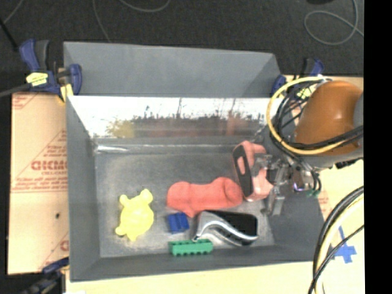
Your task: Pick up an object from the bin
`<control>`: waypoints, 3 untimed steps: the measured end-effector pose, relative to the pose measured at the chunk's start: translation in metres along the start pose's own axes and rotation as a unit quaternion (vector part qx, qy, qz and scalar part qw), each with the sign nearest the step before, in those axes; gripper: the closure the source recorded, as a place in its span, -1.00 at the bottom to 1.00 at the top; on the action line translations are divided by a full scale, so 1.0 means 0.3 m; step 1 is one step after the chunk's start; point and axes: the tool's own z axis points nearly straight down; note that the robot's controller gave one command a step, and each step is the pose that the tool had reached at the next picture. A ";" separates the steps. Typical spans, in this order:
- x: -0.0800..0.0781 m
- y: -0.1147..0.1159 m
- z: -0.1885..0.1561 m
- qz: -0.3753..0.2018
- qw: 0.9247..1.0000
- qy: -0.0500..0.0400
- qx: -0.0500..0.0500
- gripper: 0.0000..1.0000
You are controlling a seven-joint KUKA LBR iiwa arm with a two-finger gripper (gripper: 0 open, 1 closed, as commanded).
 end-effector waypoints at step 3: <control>-0.004 0.125 0.230 0.081 0.997 -0.001 0.000 -1.00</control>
Offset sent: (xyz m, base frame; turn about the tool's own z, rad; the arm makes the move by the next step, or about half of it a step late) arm 0.0067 0.0467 -0.0631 0.0524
